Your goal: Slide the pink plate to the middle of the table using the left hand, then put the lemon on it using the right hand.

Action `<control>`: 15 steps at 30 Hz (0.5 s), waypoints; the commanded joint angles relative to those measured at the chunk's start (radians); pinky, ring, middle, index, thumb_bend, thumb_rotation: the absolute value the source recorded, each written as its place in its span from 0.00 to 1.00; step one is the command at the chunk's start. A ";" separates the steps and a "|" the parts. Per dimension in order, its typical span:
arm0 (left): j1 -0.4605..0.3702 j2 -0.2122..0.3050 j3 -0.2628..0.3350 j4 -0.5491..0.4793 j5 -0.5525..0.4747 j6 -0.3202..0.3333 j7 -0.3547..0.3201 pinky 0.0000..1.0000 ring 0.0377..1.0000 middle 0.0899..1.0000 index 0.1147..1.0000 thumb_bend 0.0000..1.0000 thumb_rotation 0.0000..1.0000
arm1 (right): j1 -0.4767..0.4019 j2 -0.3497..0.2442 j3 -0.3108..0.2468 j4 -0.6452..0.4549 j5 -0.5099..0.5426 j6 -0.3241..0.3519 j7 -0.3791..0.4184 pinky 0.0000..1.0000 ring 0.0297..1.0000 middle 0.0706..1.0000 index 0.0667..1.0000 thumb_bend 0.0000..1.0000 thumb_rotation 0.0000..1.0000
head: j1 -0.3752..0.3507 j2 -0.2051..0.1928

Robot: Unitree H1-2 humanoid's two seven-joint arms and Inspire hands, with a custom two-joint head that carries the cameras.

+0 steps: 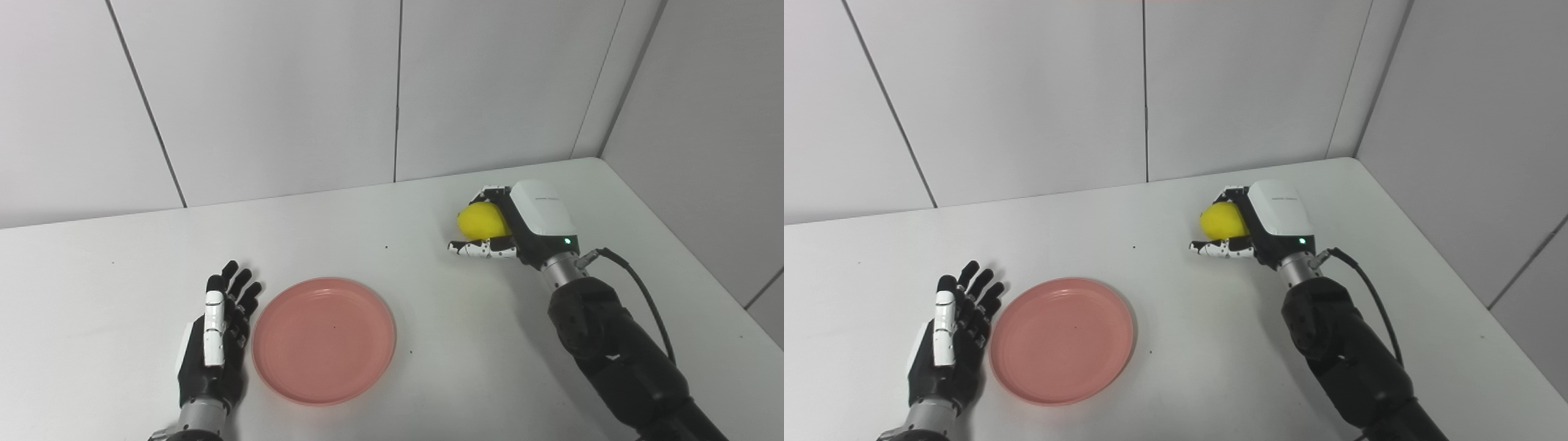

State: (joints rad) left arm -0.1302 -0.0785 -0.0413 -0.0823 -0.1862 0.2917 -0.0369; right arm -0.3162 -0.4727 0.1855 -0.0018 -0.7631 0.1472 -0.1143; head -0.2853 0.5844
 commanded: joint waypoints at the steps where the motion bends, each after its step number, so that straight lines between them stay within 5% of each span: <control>1: 0.019 -0.013 -0.020 0.025 0.011 0.059 -0.001 1.00 0.91 0.94 0.94 0.60 0.96 | -0.044 -0.006 -0.001 -0.042 -0.003 -0.055 -0.001 0.15 0.17 0.21 0.27 0.54 0.43 | 0.011 0.000; 15: 0.023 -0.047 -0.035 0.026 0.025 0.060 0.026 0.99 0.89 0.92 0.92 0.62 0.92 | -0.061 0.085 0.071 -0.105 -0.036 -0.080 0.052 0.19 0.22 0.27 0.37 0.56 0.40 | 0.097 -0.001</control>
State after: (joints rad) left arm -0.1301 -0.1007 -0.0554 -0.0823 -0.1678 0.2917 -0.0119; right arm -0.3283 -0.3895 0.2628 -0.0711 -0.7863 0.1086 -0.0494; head -0.1980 0.5829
